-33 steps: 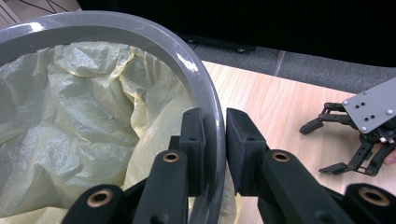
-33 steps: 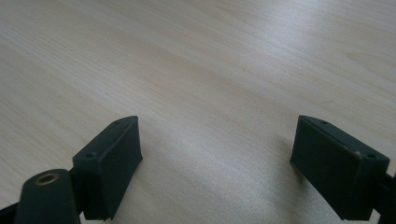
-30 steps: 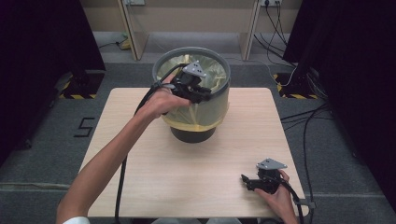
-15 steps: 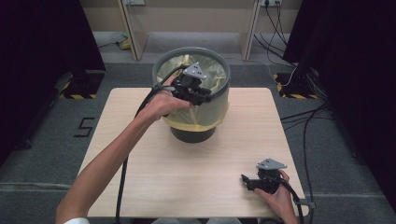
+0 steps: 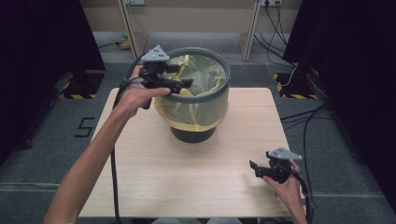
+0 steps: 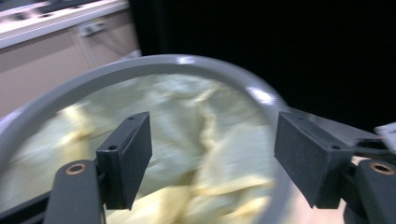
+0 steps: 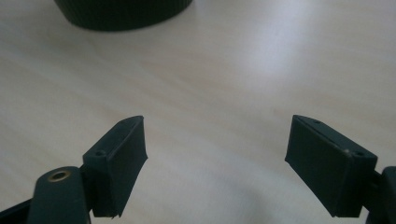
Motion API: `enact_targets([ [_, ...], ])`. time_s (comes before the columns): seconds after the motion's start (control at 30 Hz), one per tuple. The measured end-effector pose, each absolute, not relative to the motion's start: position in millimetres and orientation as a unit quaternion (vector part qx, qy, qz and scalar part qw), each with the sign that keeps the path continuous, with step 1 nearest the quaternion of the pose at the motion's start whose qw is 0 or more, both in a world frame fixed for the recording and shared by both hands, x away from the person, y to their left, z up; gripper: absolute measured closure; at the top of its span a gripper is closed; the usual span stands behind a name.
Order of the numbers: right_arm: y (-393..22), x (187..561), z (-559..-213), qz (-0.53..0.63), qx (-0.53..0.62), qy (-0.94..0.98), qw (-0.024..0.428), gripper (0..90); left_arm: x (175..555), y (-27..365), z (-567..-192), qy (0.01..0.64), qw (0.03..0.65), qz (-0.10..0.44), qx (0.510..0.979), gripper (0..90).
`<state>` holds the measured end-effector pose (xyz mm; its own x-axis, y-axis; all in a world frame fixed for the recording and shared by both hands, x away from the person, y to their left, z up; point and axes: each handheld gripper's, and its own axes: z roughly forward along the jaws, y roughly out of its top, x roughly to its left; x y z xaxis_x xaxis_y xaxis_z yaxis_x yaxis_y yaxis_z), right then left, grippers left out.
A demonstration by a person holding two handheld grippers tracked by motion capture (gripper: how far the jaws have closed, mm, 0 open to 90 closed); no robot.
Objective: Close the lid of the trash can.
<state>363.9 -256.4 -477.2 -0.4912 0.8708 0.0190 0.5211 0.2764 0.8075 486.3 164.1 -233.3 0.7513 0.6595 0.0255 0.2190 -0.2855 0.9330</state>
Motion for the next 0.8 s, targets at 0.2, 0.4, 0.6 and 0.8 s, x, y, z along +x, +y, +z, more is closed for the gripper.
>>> enact_targets([
  [0.2, -254, 403, -446, 0.405, 0.440, 0.768, 0.228, 20.7, 508, 197, -244, 0.340, 0.513, 0.239, 0.751, 24.1],
  [0.4, -249, 446, -416, 0.429, 0.440, 0.759, 0.217, 21.0, 523, 212, -256, 0.379, 0.498, 0.264, 0.734, 20.3],
  [0.6, -244, 475, -389, 0.443, 0.439, 0.749, 0.226, 21.0, 534, 220, -259, 0.402, 0.503, 0.263, 0.719, 15.8],
  [0.8, -231, 508, -348, 0.464, 0.432, 0.736, 0.238, 21.3, 550, 223, -272, 0.425, 0.495, 0.249, 0.715, 15.9],
])
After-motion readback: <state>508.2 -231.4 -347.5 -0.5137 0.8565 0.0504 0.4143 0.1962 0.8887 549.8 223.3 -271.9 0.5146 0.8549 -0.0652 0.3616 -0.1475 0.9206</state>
